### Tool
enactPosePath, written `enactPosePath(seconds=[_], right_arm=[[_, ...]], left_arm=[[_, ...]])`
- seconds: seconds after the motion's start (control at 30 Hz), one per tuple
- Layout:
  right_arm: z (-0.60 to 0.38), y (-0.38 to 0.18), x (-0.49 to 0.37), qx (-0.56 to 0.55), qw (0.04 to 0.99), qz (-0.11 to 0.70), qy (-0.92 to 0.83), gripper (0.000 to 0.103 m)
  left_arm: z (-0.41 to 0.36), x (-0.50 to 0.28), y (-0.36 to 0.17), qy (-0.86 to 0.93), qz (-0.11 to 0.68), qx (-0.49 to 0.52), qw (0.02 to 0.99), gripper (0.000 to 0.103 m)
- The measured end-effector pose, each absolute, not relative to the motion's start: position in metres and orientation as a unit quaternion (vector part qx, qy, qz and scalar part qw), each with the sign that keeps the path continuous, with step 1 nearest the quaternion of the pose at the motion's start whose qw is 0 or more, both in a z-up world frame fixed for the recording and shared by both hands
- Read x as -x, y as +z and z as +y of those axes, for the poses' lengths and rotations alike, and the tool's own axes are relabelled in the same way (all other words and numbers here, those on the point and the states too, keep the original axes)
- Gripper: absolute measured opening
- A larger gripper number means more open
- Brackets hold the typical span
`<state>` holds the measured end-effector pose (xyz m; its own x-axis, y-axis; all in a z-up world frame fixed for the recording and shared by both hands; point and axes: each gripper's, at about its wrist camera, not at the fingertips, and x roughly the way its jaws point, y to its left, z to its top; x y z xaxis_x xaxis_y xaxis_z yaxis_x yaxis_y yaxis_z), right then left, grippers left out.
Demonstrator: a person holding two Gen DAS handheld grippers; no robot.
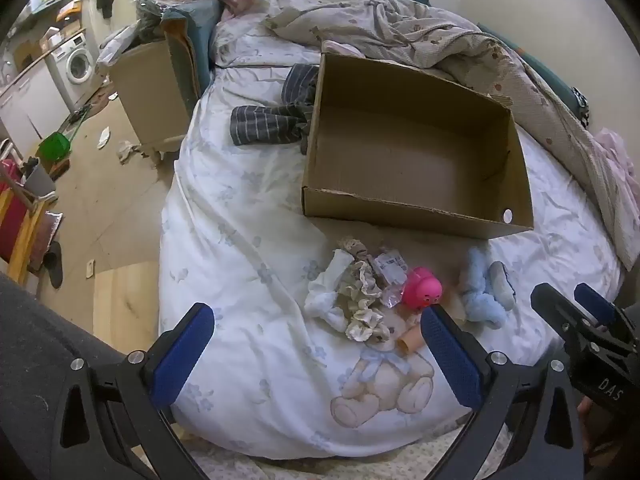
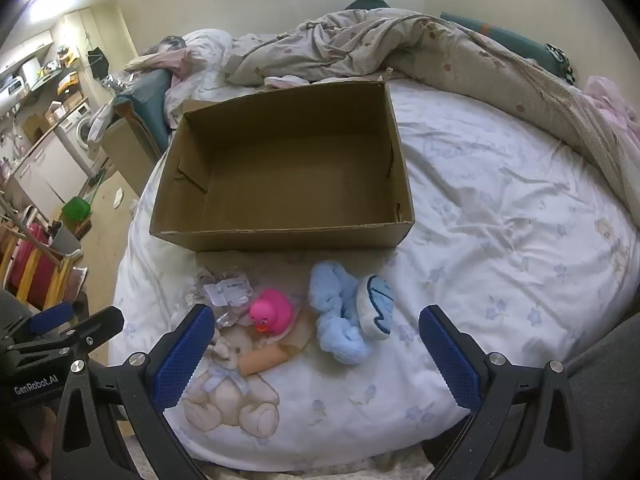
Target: Organize soft objects
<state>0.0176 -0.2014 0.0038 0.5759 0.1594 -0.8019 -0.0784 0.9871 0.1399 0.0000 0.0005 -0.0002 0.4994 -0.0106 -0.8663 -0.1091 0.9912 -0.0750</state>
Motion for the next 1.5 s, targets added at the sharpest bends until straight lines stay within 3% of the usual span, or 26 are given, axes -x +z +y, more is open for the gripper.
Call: enactPosePath(seconds=[1.5], right_arm=[[-0.2001, 0.0037, -0.0182, -0.044, 0.882, 0.464, 0.066, 0.103]], left_arm=[[0.0029, -0.0006, -0.0036, 0.039, 0.503, 0.059, 0.861, 0.103]])
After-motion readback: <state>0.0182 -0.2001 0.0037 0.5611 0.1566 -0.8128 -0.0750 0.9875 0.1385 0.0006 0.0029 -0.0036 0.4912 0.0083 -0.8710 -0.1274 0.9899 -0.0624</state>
